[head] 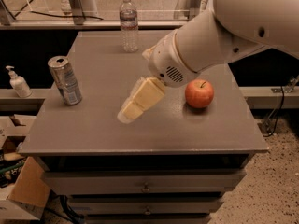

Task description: Pick redbull can

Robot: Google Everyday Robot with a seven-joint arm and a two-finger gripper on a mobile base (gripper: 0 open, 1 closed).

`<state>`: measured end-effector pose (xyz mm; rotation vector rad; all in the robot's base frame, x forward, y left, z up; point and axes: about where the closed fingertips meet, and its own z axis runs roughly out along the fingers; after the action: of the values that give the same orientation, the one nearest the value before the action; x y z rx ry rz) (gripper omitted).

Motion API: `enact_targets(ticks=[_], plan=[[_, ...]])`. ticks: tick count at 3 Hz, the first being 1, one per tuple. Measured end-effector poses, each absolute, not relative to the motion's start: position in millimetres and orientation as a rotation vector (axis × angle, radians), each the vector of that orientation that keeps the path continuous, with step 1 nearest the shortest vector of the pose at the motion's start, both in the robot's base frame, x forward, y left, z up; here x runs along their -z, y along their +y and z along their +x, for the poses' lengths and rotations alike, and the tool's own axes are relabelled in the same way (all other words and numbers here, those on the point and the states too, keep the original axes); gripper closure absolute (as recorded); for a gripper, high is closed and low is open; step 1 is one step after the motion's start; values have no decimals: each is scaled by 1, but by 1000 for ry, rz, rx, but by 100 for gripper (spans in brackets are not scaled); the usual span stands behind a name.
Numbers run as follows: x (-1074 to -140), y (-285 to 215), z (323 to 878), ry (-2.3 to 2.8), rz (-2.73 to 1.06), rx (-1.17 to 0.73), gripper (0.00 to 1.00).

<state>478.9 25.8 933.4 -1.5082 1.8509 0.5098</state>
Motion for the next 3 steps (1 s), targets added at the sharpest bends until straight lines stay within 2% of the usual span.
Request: enact_targets(ticks=[2, 3], plan=[[-934, 35, 494, 1805, -1468, -523, 0], [-939, 71, 532, 1699, -1420, -551, 0]])
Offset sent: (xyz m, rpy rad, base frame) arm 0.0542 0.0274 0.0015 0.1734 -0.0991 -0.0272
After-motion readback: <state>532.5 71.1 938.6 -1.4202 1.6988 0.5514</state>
